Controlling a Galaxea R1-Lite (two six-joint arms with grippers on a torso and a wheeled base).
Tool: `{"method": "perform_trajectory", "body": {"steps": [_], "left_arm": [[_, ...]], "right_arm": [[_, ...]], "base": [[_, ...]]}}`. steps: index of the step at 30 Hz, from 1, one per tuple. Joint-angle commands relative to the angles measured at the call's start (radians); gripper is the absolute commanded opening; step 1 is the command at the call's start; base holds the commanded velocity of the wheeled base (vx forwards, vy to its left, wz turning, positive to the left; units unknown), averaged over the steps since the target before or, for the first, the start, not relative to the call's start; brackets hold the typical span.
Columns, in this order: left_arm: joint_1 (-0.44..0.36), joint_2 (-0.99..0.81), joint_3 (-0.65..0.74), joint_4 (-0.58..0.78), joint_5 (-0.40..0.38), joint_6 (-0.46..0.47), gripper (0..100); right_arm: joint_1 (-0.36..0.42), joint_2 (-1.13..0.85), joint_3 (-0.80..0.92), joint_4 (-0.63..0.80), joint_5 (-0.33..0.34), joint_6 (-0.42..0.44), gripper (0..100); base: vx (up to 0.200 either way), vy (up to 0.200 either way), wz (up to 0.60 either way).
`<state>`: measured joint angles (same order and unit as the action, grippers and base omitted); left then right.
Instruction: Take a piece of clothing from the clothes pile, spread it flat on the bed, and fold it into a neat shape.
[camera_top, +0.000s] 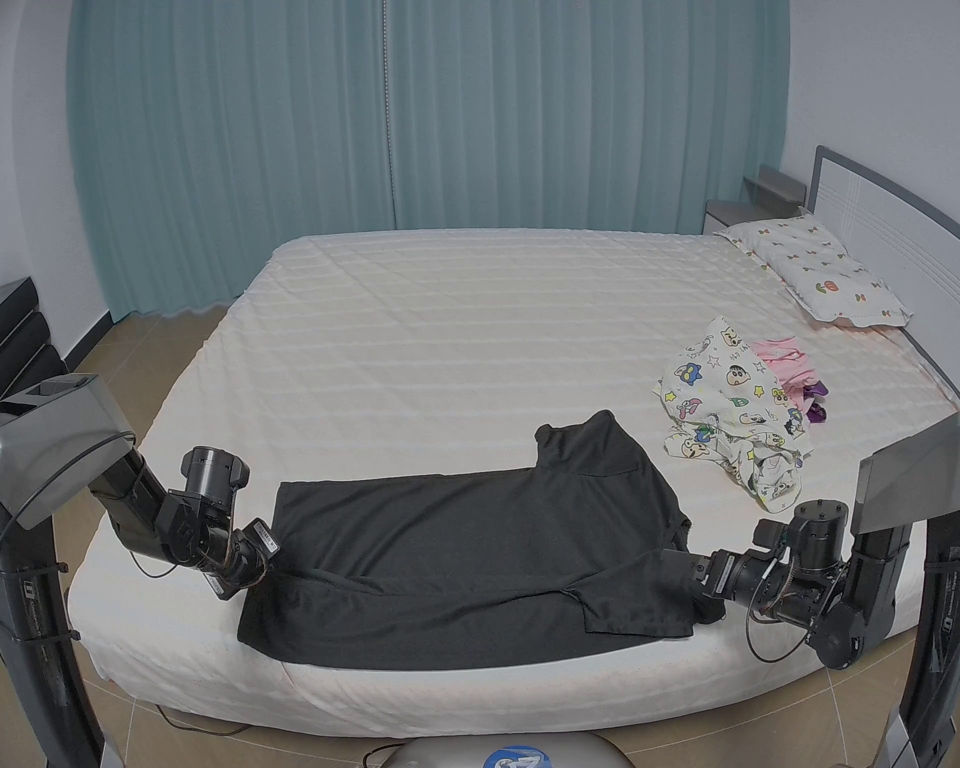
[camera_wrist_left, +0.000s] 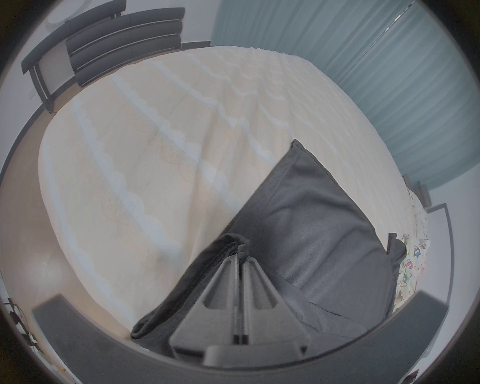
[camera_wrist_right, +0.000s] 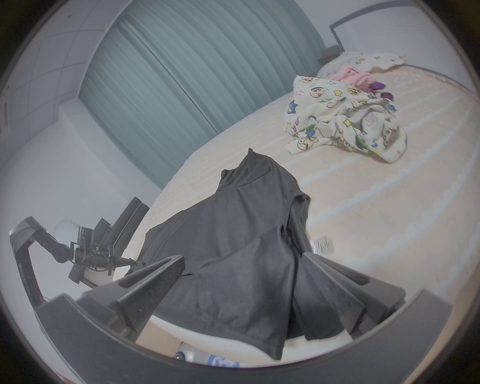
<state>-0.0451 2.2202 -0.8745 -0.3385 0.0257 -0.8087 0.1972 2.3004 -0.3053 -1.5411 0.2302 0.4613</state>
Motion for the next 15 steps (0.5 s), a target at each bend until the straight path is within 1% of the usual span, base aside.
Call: {"method": "perform_trajectory", "body": {"steps": [1, 2, 3, 12, 15], "left_arm": [[0.004, -0.002, 0.011, 0.000, 0.011, -0.004, 0], [0.002, -0.002, 0.011, 0.000, 0.013, -0.004, 0], [0.004, -0.002, 0.012, 0.000, 0.013, -0.004, 0], [0.008, 0.007, 0.012, 0.000, 0.013, -0.007, 0], [0.008, 0.009, 0.011, 0.000, 0.013, -0.007, 0]], "right_arm": [[-0.024, 0.054, -0.087, 0.076, 0.031, -0.027, 100], [-0.025, 0.053, -0.092, 0.085, 0.038, -0.027, 100], [-0.033, 0.050, -0.112, 0.113, 0.067, -0.027, 100], [-0.028, 0.076, -0.193, 0.168, 0.078, -0.029, 100], [-0.024, 0.088, -0.216, 0.217, 0.078, -0.029, 100]], "base": [[0.000, 0.000, 0.00], [0.000, 0.000, 0.00], [0.000, 0.000, 0.00], [0.000, 0.000, 0.00], [0.000, 0.000, 0.00]]}}
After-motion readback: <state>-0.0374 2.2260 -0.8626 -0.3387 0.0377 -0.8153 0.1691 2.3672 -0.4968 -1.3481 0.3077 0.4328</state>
